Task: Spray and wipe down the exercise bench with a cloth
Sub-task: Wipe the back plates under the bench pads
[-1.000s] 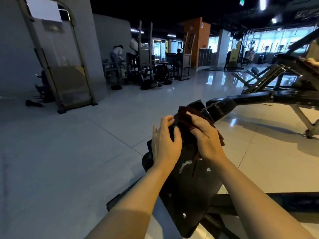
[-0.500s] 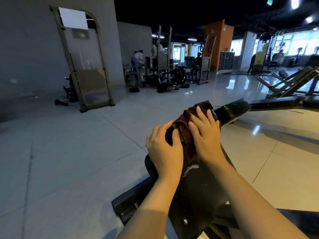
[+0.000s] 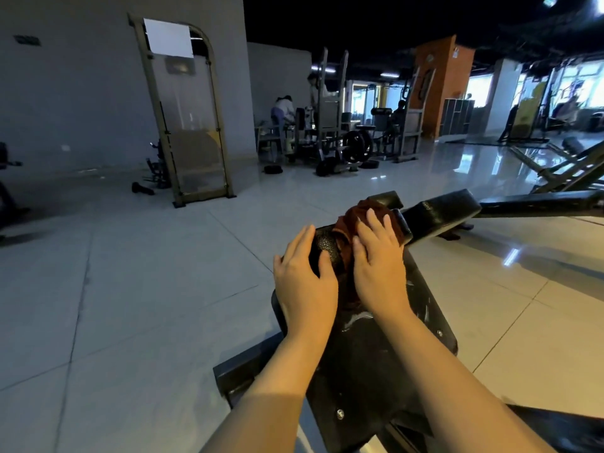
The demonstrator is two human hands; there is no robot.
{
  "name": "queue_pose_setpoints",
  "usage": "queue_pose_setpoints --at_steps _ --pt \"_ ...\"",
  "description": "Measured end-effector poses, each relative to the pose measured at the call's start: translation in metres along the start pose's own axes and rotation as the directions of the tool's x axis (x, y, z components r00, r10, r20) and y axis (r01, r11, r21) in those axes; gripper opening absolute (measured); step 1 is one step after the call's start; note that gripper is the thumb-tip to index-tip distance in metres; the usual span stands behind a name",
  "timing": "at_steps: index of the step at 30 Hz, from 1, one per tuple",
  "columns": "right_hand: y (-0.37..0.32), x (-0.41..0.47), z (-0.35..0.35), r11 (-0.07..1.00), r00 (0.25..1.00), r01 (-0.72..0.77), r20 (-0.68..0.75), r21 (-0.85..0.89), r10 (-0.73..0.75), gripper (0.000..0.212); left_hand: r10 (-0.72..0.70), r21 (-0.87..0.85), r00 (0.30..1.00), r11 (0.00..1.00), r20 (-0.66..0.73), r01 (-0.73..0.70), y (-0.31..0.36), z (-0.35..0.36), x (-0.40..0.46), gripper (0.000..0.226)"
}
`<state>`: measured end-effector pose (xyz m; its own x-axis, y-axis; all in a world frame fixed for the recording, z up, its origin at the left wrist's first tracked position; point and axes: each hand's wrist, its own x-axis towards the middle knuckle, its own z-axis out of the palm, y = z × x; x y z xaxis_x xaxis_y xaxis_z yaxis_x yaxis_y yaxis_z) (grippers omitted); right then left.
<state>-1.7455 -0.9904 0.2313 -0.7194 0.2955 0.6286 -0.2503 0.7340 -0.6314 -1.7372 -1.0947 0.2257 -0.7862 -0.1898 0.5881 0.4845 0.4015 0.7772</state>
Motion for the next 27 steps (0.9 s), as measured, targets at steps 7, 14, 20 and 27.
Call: queue_pose_setpoints --at_steps 7,14,20,27 --pt "-0.003 -0.004 0.002 0.949 0.947 0.313 0.056 0.042 -0.315 0.04 0.009 -0.043 1.0 0.999 -0.03 -0.01 -0.006 0.003 -0.004 0.042" --pt "-0.006 -0.007 0.01 0.993 0.989 0.117 -0.097 0.021 -0.115 0.038 0.002 -0.041 1.0 0.999 0.026 -0.001 -0.006 -0.001 -0.004 0.045" --pt "0.012 -0.001 -0.002 0.956 0.956 0.29 0.029 0.045 -0.291 0.042 -0.018 -0.033 1.0 0.999 0.024 0.019 -0.007 0.0 -0.002 0.045" --pt "0.008 0.003 0.003 0.999 0.989 0.0 -0.146 0.038 0.005 0.04 0.005 -0.027 0.999 1.0 0.038 -0.004 -0.007 0.0 -0.005 0.047"
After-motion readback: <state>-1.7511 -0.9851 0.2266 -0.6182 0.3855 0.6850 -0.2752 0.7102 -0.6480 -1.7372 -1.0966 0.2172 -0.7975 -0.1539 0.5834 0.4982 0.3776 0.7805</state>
